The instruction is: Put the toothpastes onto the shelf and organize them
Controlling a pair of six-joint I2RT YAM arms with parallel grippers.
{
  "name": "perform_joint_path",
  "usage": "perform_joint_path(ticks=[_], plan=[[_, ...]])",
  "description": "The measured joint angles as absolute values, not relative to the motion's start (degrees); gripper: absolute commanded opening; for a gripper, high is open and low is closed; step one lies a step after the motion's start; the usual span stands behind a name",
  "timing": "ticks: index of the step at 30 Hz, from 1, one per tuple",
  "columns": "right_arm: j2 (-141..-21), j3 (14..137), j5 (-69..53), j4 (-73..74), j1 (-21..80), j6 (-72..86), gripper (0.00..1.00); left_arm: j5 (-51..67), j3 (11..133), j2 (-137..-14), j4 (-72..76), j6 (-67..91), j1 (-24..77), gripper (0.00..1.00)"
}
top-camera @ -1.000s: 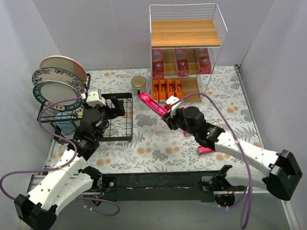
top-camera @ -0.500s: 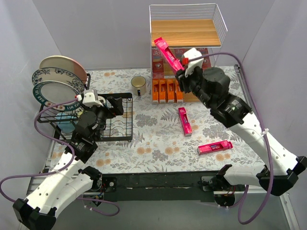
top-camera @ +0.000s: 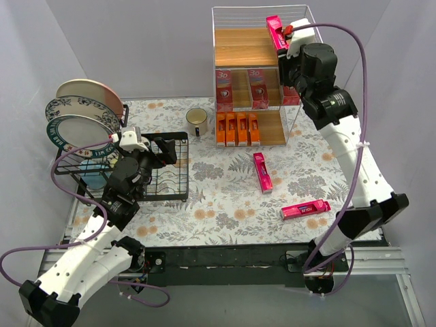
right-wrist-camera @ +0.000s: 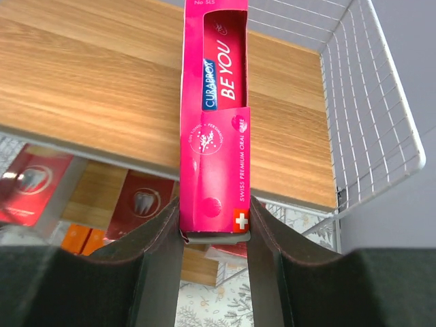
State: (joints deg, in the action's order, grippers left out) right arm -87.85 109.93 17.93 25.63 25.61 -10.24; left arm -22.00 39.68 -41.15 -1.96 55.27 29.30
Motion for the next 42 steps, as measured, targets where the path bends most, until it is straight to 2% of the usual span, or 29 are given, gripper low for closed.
perform_joint_path(ticks=[9, 19, 23, 28, 34, 39, 42], plan=[[-95.4, 116.8, 17.0, 25.6, 20.2, -9.2, 0.38, -21.8, 39.7, -41.3, -2.1, 55.3, 29.3, 0.98], [-96.6, 117.7, 17.4, 24.8, 18.6, -9.0, 0.56, -21.6, 39.7, -42.0, -2.2, 55.3, 29.3, 0.98], [-96.6, 117.5, 17.8, 22.9, 18.6, -9.1, 0.55, -21.6, 39.7, -42.0, -2.2, 55.3, 29.3, 0.98], [-95.9, 115.9, 18.2, 20.9, 18.6, -9.3, 0.46, -21.6, 39.7, -42.5, -2.2, 55.3, 29.3, 0.98], [-95.8, 115.2, 19.8, 19.9, 18.6, -9.4, 0.42, -21.4, 39.7, -42.8, -2.3, 55.3, 29.3, 0.98], [-94.8, 112.3, 22.2, 16.6, 18.6, -9.3, 0.43, -21.4, 39.7, -42.8, -2.3, 55.3, 29.3, 0.98], [-94.0, 110.8, 23.5, 15.3, 18.6, -9.4, 0.5, -21.4, 39.7, -42.9, -2.4, 55.3, 29.3, 0.98]])
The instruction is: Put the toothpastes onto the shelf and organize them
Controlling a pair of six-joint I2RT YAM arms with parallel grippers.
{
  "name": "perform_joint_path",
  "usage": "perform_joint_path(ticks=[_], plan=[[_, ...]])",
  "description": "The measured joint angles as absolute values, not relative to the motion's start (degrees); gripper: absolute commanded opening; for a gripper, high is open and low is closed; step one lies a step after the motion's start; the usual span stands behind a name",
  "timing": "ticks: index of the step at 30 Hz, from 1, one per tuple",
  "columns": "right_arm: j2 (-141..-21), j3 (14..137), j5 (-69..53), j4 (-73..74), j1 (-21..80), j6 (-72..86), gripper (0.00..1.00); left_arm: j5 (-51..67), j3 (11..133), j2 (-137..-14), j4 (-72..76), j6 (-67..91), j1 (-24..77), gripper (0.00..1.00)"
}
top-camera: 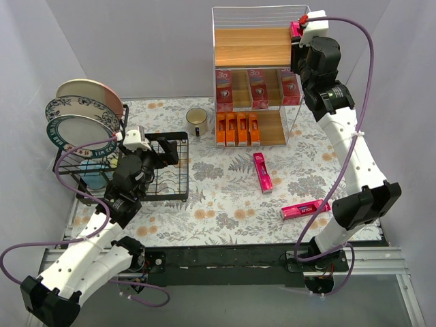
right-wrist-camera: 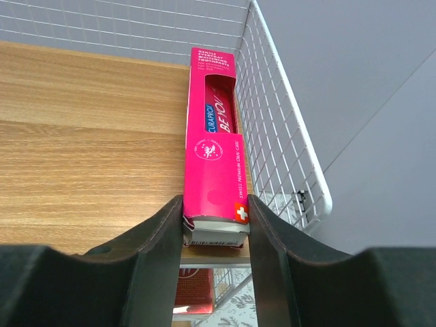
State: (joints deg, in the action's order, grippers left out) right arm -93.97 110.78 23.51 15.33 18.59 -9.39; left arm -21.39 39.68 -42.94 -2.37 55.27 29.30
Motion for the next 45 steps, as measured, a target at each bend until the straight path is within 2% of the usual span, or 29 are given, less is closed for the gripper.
perform_joint_path(ticks=[2, 6, 14, 19, 24, 36, 41, 45], plan=[[-93.9, 110.8, 23.9, 15.2, 18.6, -9.4, 0.57, -21.4, 39.7, -43.0, -2.4, 55.3, 29.3, 0.98], [-93.4, 110.6, 23.4, 15.2, 18.5, -9.6, 0.66, -21.4, 39.7, -43.1, -2.5, 55.3, 29.3, 0.98], [-86.9, 106.0, 18.2, 14.7, 18.5, -9.5, 0.77, -21.3, 39.7, -43.1, -2.5, 55.3, 29.3, 0.98], [-78.3, 98.0, 13.4, 13.1, 18.5, -8.0, 0.85, -21.3, 39.7, -43.1, -2.5, 55.3, 29.3, 0.98], [-67.9, 84.2, 8.1, 10.6, 18.5, -3.6, 0.9, -21.3, 39.7, -43.3, -2.5, 55.3, 29.3, 0.98], [-52.7, 42.5, 2.6, 6.2, 19.7, 5.5, 0.91, -20.7, 39.7, -43.7, -2.5, 55.3, 29.3, 0.98], [-49.7, 24.5, 4.1, 0.4, 26.4, 7.7, 0.91, -20.7, 39.7, -44.1, -2.5, 55.3, 29.3, 0.98], [-51.2, 17.6, 9.7, -5.5, 34.9, 8.0, 0.89, -20.5, 39.7, -44.8, -2.6, 55.3, 29.3, 0.98]])
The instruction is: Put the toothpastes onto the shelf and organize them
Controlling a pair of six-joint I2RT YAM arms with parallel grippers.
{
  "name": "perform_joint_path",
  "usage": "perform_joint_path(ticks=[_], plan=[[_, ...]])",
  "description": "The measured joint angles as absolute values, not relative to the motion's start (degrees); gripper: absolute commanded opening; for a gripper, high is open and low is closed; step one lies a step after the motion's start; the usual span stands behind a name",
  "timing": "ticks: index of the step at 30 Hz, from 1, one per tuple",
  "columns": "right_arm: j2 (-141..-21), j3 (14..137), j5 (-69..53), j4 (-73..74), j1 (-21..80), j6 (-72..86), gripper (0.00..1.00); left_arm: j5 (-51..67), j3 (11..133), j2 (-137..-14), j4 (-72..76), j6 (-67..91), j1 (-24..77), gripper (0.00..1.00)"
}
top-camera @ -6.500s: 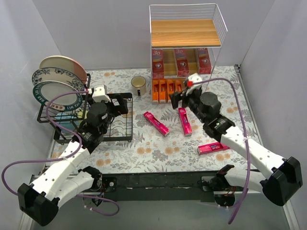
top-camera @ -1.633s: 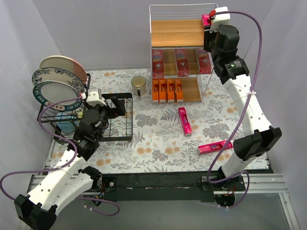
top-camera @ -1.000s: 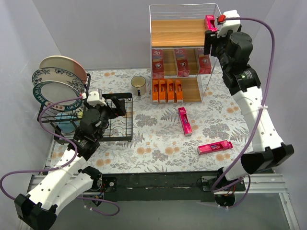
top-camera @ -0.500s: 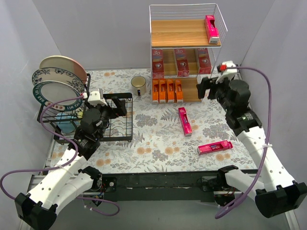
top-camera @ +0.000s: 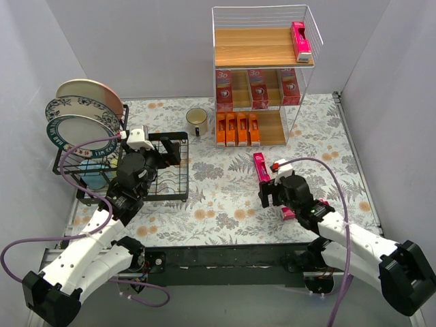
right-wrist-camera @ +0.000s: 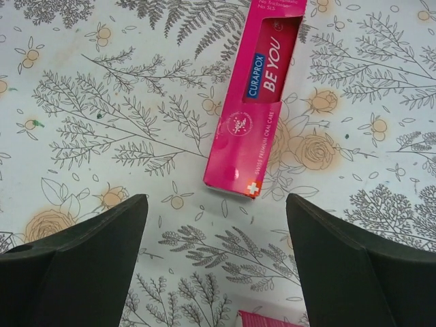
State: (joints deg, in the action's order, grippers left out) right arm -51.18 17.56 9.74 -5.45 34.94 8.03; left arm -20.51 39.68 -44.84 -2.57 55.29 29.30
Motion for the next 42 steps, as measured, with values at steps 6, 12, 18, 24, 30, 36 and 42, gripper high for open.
perform_joint_path(ticks=[6, 12, 18, 24, 30, 36, 42], plan=[[-57.5, 15.1, 18.5, -15.8, 40.8, 9.0, 0.81, -20.6, 39.7, -44.9, -2.6, 55.3, 29.3, 0.98], [-63.5, 15.1, 22.4, -22.4, 41.9, 9.1, 0.72, -20.6, 39.7, -44.9, -2.5, 55.3, 29.3, 0.98], [-68.5, 14.4, 24.0, -26.0, 42.1, 9.1, 0.67, -20.6, 39.7, -44.9, -2.5, 55.2, 29.2, 0.98], [-72.9, 14.3, 24.8, -29.3, 42.2, 9.1, 0.61, -20.8, 39.7, -44.9, -2.5, 55.2, 29.2, 0.98], [-74.7, 14.4, 25.1, -31.8, 42.7, 8.7, 0.48, -21.0, 39.7, -44.9, -2.5, 55.2, 29.2, 0.98], [-70.1, 14.6, 25.1, -25.3, 45.6, 8.2, 0.45, -21.0, 39.7, -44.9, -2.5, 55.2, 29.2, 0.98], [-59.1, 18.6, 22.9, -12.3, 47.3, 7.9, 0.43, -20.9, 39.7, -44.9, -2.5, 55.2, 29.2, 0.98]])
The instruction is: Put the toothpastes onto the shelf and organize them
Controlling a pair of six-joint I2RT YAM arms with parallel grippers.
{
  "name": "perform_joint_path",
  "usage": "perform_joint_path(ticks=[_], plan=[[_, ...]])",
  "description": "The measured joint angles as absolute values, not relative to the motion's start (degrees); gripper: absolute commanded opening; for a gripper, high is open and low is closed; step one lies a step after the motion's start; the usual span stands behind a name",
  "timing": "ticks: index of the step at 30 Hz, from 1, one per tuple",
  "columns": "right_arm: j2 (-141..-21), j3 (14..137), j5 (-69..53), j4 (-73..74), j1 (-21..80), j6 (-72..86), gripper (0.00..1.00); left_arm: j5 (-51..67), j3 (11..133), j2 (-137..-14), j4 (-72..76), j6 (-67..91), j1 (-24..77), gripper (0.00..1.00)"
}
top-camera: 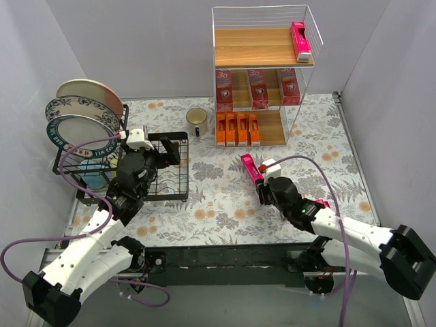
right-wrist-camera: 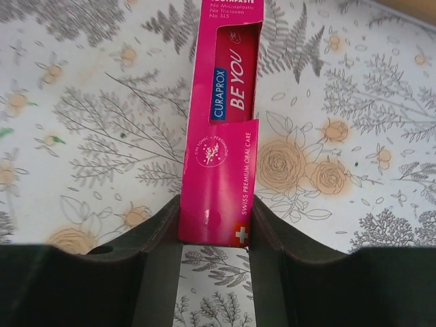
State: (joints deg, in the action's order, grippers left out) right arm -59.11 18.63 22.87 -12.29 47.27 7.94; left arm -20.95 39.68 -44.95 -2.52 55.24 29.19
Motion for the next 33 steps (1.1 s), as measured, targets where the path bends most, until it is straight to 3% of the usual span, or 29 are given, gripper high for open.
perform_joint_path(ticks=[5, 11, 20, 33], plan=[[-53.3, 28.8, 20.6, -1.3, 47.3, 7.1, 0.43, -20.9, 39.7, -45.0, -2.5, 55.2, 29.2, 0.98], [-54.6, 48.3, 20.3, 10.0, 47.4, 4.8, 0.44, -20.7, 39.7, -45.1, -2.5, 55.2, 29.2, 0.98], [-65.5, 80.3, 22.4, 23.7, 46.4, 0.8, 0.44, -20.7, 39.7, -45.2, -2.5, 55.2, 29.2, 0.98], [-82.4, 104.2, 20.8, 25.7, 36.4, -5.2, 0.45, -20.5, 39.7, -45.1, -2.5, 55.2, 29.2, 0.98]])
